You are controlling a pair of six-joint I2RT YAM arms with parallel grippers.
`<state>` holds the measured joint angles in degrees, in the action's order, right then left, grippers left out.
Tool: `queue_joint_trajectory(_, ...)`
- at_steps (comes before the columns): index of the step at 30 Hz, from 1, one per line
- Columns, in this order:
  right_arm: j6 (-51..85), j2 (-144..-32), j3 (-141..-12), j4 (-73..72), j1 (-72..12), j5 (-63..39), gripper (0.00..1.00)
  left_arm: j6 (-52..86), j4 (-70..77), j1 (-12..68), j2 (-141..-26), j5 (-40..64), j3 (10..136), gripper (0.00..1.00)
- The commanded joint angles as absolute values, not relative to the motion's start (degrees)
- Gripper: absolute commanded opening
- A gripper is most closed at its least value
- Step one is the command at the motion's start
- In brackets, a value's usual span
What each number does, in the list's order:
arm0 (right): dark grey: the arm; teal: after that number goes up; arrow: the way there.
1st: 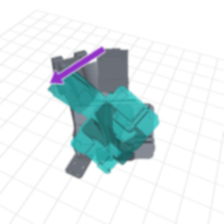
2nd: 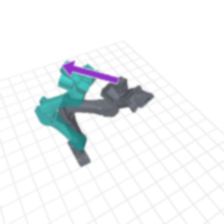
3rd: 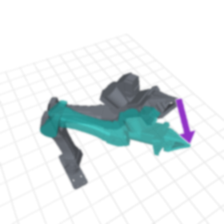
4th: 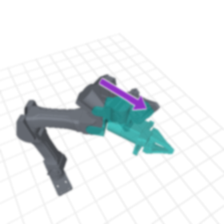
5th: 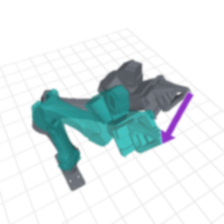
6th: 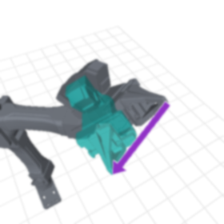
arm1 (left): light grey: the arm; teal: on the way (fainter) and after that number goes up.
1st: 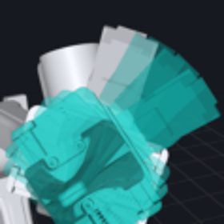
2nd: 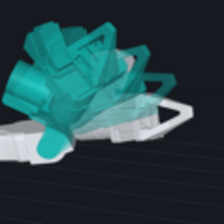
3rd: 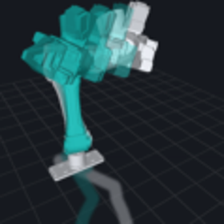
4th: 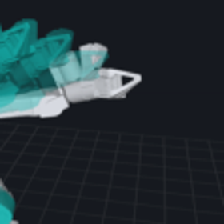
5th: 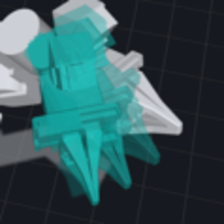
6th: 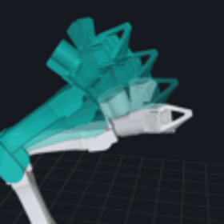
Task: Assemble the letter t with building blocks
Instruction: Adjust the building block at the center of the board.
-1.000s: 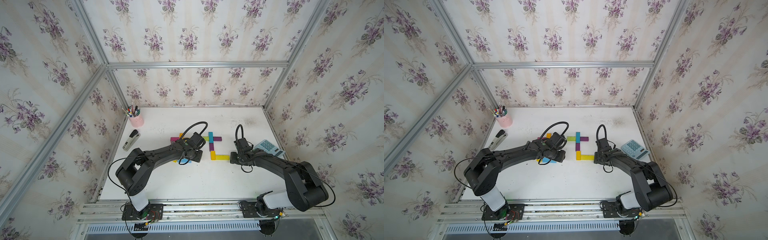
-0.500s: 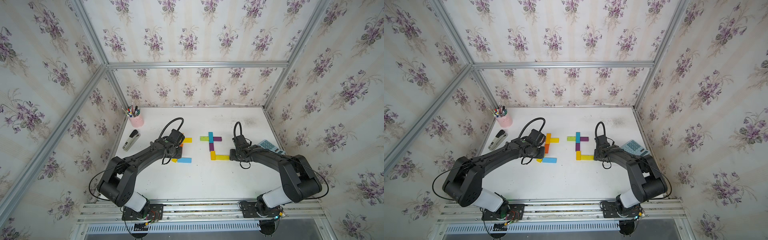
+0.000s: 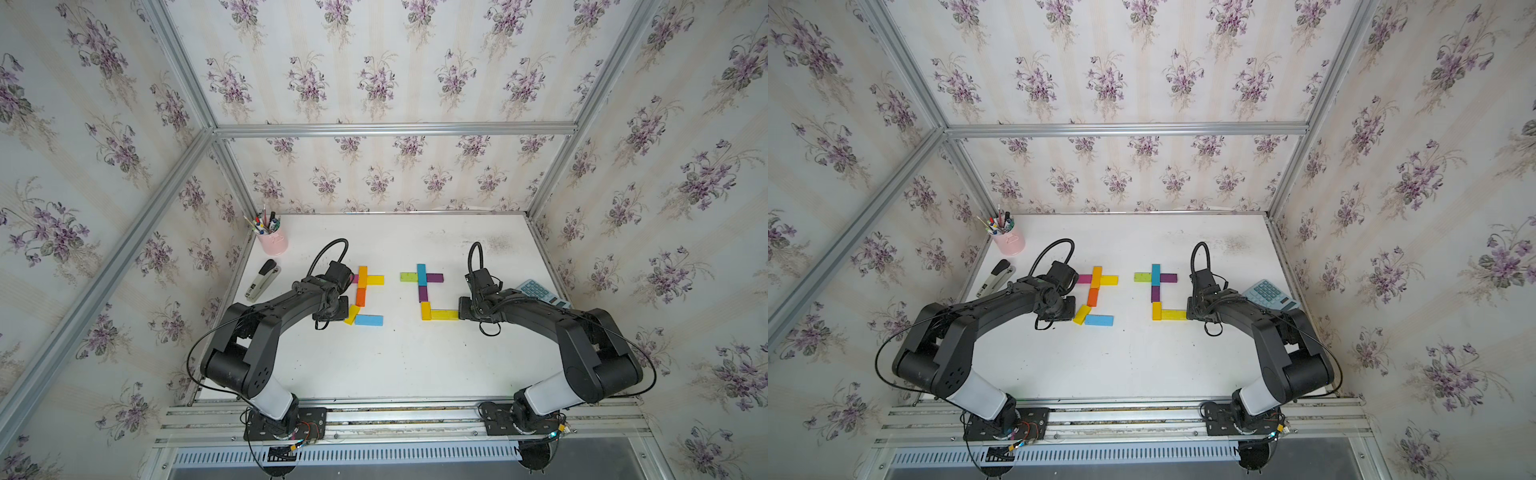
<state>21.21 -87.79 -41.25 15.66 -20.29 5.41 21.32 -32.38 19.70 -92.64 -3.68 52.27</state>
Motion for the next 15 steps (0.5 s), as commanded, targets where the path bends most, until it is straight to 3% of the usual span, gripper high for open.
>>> queue_joint_trajectory(1,21.3,-88.2,-41.4,16.0,-20.4,3.2,0.62,20.9,-30.6,19.0,-93.4,-4.1,52.3,0.37)
queue_joint_trajectory(15,22.4,-86.5,-42.3,18.4,-20.4,8.0,0.63,18.2,-27.2,18.3,-96.9,0.3,53.0,0.38)
